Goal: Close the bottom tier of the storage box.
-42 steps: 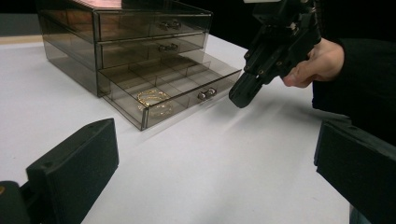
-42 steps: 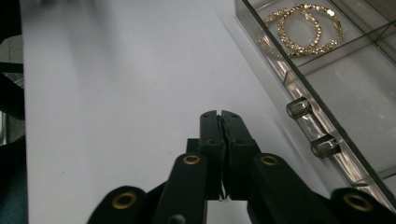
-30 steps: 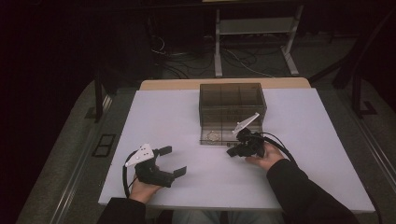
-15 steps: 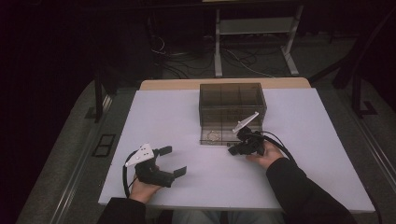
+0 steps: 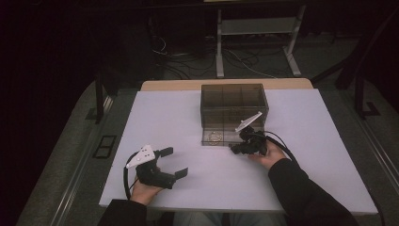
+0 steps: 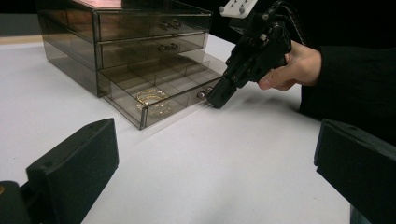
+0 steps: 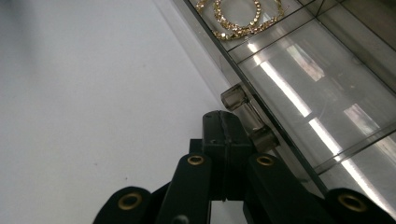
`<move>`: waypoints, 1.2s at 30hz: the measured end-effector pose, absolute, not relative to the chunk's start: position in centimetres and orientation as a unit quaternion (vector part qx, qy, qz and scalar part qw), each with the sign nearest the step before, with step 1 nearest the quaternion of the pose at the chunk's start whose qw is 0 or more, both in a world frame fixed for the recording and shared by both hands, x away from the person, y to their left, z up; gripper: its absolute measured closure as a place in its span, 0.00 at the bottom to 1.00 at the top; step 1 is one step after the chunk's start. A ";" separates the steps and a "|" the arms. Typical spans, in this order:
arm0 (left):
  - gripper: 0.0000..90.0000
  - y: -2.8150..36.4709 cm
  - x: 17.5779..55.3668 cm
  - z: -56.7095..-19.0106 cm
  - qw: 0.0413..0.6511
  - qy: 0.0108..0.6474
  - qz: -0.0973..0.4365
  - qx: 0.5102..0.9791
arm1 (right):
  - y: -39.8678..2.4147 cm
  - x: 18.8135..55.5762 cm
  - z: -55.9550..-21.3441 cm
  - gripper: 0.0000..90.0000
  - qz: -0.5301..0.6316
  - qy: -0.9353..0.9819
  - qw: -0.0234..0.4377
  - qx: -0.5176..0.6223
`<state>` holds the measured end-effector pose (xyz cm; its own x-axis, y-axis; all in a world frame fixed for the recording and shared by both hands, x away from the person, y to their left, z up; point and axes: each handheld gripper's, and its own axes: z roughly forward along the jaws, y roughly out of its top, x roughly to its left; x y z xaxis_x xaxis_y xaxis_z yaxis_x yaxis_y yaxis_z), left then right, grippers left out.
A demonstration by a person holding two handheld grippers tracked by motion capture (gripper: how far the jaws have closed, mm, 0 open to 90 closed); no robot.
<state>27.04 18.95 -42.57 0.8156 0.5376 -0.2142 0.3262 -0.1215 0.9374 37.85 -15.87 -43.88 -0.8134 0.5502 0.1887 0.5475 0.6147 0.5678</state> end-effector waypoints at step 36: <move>0.00 19.0 27.1 -42.6 0.597 0.292 0.089 0.742 | -16.0 39.1 -43.8 0.99 0.328 0.884 0.019 0.331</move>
<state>27.06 18.99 -42.57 0.8136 0.5394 -0.2172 0.3280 -0.1172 0.9374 39.14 -16.03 -43.85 -0.7799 0.5983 0.1838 0.5732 0.5649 0.5936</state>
